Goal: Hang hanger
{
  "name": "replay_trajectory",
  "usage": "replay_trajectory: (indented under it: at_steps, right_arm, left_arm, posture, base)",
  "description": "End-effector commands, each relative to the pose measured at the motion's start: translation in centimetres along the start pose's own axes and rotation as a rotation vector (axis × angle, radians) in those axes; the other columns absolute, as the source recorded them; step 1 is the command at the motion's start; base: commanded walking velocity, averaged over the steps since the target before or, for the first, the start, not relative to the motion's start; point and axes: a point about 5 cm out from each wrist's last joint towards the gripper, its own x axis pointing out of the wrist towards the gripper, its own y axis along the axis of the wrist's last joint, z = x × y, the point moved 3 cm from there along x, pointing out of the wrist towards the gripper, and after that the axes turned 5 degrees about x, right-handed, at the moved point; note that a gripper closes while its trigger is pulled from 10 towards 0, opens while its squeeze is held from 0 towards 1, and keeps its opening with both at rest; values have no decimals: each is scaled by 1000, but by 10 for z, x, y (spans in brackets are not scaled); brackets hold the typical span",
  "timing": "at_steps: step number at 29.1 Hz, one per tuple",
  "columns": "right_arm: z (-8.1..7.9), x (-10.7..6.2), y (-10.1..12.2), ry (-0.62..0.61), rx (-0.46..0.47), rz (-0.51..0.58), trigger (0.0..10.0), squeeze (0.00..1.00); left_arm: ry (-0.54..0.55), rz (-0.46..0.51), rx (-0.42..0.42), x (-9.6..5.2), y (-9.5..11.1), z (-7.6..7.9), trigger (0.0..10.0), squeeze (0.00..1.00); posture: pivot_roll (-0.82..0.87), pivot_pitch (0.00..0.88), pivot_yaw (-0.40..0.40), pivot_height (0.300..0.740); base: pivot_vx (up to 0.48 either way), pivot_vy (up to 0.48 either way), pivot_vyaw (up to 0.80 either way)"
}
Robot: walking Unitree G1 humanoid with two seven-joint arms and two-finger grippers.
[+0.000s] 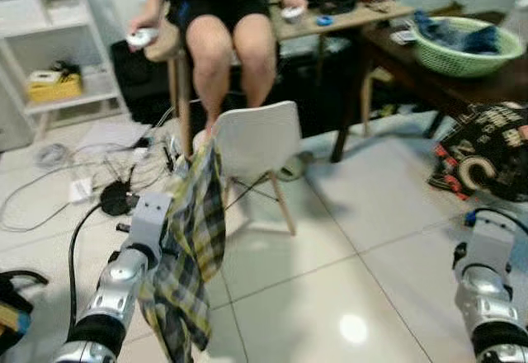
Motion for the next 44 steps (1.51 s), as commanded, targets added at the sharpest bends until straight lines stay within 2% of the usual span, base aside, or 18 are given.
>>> replay_trajectory:
  at_steps: [1,9,20,28,32,36,44]
  right_arm:
    - [0,-1,-8,-13,-16,-32,10000,0]
    - [-1,-1,-11,-16,-30,-40,10000,0]
    - [-16,-3,-9,43,-24,-33,10000,0]
    - [-15,-2,-2,24,-29,-13,10000,0]
    - [-21,-1,11,16,32,22,10000,0]
    - [-27,-2,25,15,51,70,10000,0]
    - [-23,2,42,-7,73,110,10000,0]
  left_arm:
    - [12,33,8,-1,5,-2,10000,0]
    - [4,34,9,-1,5,1,10000,0]
    - [-10,40,10,0,7,6,10000,0]
    - [-10,40,13,0,7,7,10000,0]
    - [-19,48,11,0,9,11,10000,0]
    - [-30,65,-1,0,14,17,10000,0]
    - [-30,102,-17,2,27,19,10000,0]
  posture:
    - [-96,107,63,740]
    - [-93,109,61,740]
    - [-95,110,62,740]
    - [-93,107,58,740]
    - [-91,105,58,740]
    - [-92,101,58,740]
    - [-90,95,55,740]
  base:
    - [0,0,-775]
    - [0,0,-769]
    - [0,0,-769]
    - [0,0,-769]
    - [0,0,-769]
    - [0,0,-769]
    - [0,0,-769]
